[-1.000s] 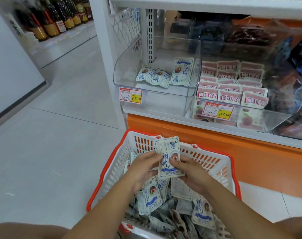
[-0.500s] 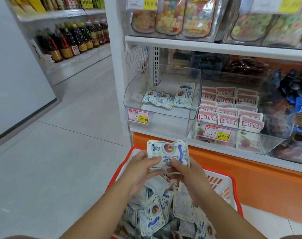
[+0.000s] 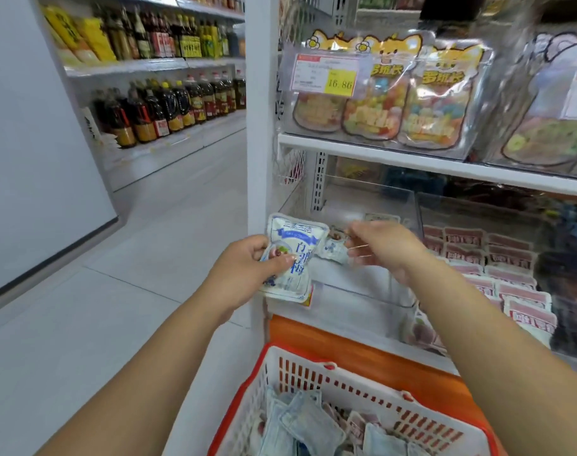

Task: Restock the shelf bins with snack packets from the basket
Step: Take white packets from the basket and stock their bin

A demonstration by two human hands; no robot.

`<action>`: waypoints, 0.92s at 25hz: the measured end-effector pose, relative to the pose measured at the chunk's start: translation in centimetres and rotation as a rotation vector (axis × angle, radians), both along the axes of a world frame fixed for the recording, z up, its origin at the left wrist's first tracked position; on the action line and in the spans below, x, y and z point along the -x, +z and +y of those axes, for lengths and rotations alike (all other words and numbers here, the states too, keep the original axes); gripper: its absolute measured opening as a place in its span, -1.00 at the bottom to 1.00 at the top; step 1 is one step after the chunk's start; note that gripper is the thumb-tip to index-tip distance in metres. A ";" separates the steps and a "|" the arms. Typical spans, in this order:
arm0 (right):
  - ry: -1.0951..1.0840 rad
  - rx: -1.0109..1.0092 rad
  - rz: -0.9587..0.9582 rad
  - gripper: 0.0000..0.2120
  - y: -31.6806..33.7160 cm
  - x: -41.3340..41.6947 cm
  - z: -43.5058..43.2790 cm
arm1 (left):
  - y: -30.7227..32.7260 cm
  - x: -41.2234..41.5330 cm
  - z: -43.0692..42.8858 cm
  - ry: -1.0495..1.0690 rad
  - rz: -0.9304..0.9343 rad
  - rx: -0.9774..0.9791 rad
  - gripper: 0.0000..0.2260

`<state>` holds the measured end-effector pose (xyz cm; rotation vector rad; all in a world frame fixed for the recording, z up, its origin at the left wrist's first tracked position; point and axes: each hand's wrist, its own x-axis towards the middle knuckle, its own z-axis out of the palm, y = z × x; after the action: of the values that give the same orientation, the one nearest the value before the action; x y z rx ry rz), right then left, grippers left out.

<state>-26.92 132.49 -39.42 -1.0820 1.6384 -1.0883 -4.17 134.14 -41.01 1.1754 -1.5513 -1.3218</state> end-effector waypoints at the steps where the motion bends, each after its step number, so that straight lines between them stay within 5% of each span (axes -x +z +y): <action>1: -0.065 -0.064 0.044 -0.83 -0.9 0.4 -2.8 | -0.2 -0.5 -0.8 0.011 -0.010 -0.010 -0.87; 4: -0.034 -0.257 0.486 -0.70 -4.1 1.2 -9.0 | -0.7 -1.3 -1.8 -0.009 -0.070 -0.060 -0.84; 7: 0.047 -0.188 0.937 -0.79 -5.0 1.1 -12.9 | -1.0 -1.5 -2.2 -0.004 -0.036 -0.140 -0.86; 11: 0.319 -0.224 0.915 -0.42 -5.4 1.7 -16.9 | -1.2 -1.0 -3.1 0.003 -0.046 -0.154 -0.86; 14: 0.472 -0.338 1.101 -0.16 -6.9 1.8 -18.6 | -1.5 -0.9 -3.8 0.024 -0.033 -0.169 -0.87; 20: 0.542 -0.408 1.224 -0.07 -7.7 1.3 -19.5 | -1.5 -0.7 -4.7 0.029 0.003 -0.181 -0.85; 23: 0.484 -0.271 1.219 -0.10 -8.5 0.7 -18.8 | -1.5 -0.7 -4.7 0.026 0.021 -0.187 -0.87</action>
<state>-27.62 113.69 -47.92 -1.9872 2.0972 0.2415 -3.49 129.44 -42.55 1.2871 -1.4159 -1.4827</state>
